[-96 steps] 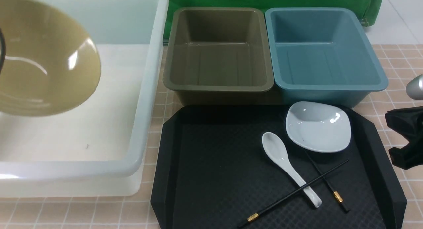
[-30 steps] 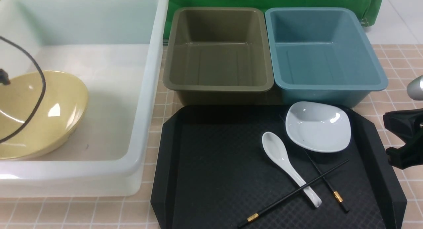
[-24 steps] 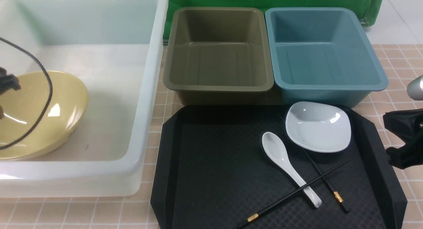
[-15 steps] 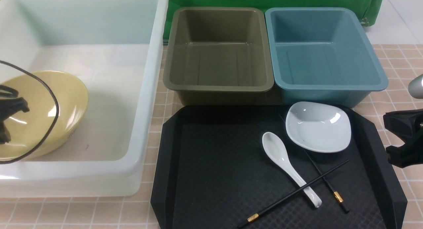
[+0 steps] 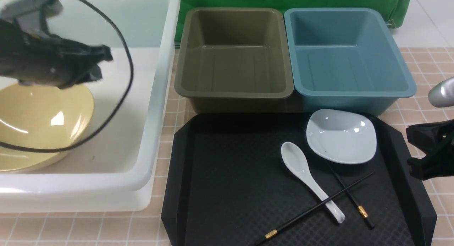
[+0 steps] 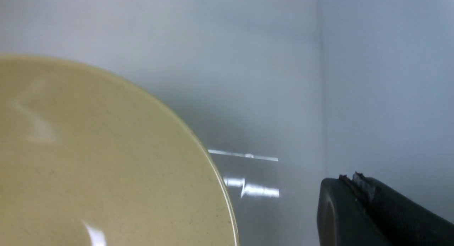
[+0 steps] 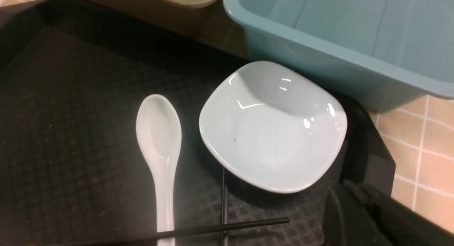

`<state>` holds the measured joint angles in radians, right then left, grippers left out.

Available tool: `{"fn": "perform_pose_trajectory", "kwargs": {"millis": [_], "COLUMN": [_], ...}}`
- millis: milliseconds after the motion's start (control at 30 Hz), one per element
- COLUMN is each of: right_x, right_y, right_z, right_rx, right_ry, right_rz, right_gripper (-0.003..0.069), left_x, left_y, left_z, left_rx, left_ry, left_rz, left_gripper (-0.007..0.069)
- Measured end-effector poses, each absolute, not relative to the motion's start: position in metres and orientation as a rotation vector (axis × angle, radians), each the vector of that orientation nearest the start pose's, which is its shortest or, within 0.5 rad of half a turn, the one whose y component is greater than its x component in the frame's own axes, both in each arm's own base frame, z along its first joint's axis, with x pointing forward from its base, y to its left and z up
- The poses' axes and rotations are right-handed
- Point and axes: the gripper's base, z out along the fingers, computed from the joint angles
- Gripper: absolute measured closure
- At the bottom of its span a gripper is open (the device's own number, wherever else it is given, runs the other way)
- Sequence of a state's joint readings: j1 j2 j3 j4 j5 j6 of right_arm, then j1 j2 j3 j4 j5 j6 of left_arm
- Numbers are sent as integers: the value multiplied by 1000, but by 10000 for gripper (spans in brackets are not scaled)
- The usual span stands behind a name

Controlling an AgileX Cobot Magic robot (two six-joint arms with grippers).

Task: On brown table put chopsticks spoon bowls plates into blue grey white boxes.
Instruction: 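Reach for and grasp the small white dish on the black tray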

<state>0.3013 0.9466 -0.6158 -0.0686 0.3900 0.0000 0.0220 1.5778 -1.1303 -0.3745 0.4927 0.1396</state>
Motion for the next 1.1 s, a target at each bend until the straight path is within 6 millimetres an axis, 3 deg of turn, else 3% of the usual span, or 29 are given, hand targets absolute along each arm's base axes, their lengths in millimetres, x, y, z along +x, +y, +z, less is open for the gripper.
{"fn": "perform_pose_trajectory", "kwargs": {"millis": [133,167,300,433,633,1100], "right_x": [180,180,180,180,180,180], "right_y": [54,54,54,54,54,54], "right_z": [282,282,282,282,282,282], "right_rx": [-386,-386,-386,-386,-386,-386], "right_ry": [2171,2171,2171,2171,2171,2171], "right_rz": [104,104,104,104,104,104], "right_gripper": [590,589,587,585,583,580], "left_x": [350,350,347,346,347,346], "left_y": [-33,-48,-76,-83,-78,-26], "left_z": [243,237,233,234,233,227], "left_rx": [-122,-75,44,75,86,-59], "left_ry": [2514,2541,2553,2538,2544,2648], "left_rz": [-343,-362,-380,-378,-351,-242], "left_gripper": [631,631,631,630,630,630]}}
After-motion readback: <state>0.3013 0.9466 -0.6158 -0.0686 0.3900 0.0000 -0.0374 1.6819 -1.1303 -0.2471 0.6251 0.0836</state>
